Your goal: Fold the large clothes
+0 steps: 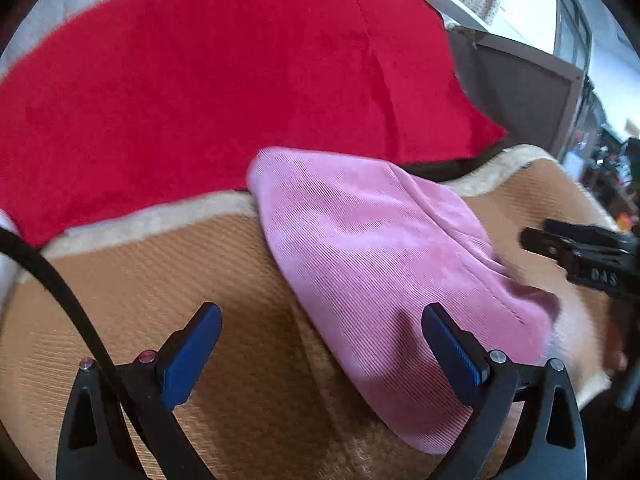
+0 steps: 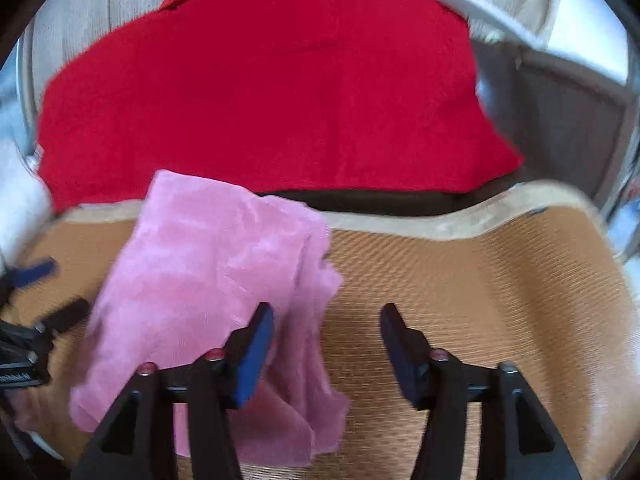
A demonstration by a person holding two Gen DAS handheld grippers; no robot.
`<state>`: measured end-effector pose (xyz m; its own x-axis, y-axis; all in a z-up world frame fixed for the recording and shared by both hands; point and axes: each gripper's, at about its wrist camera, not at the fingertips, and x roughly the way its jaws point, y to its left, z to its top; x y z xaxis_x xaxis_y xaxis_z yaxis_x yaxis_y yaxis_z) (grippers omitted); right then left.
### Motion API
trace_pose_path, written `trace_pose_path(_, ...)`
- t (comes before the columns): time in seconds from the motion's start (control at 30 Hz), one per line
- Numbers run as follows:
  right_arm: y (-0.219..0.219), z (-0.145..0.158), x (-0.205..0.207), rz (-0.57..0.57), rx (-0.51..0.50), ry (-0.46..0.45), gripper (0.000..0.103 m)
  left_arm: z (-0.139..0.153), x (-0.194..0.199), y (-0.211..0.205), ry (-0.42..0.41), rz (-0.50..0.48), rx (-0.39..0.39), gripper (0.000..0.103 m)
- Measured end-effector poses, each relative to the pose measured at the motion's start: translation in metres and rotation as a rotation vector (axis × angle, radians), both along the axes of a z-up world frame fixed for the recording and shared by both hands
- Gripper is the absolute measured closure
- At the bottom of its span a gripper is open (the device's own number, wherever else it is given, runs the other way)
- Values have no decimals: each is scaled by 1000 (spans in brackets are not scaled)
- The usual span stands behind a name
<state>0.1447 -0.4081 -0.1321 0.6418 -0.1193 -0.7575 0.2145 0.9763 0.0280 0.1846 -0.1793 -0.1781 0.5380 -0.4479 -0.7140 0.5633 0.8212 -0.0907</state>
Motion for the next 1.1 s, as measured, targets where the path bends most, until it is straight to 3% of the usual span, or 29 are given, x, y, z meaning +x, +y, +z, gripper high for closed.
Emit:
trace_pose_path(0.27, -74, -43, 23, 21, 558, 52, 29, -13, 34, 12, 223, -97, -151, 3)
trace_pose_path(0.33, -78, -55, 28, 47, 633, 75, 29, -21, 42, 12, 276, -93, -175, 3)
trace_pose_path(0.5, -76, -72, 48, 92, 648, 111, 29, -37, 59, 8, 409, -104, -249, 3)
trace_pose_path(0.63, -86, -87, 63, 113, 746, 111, 29, -45, 66, 3, 463, -118, -286, 3)
trace_pose_path(0.87, -79, -113, 74, 146, 900, 146, 26, -53, 78, -14, 511, -143, -353, 3)
trace_pose_path(1.0, -64, -111, 73, 184, 941, 137, 25, -56, 80, -16, 520, -140, -388, 4)
trace_pose_path(1.1, -51, -110, 72, 195, 931, 140, 27, -53, 81, -9, 502, -139, -403, 16)
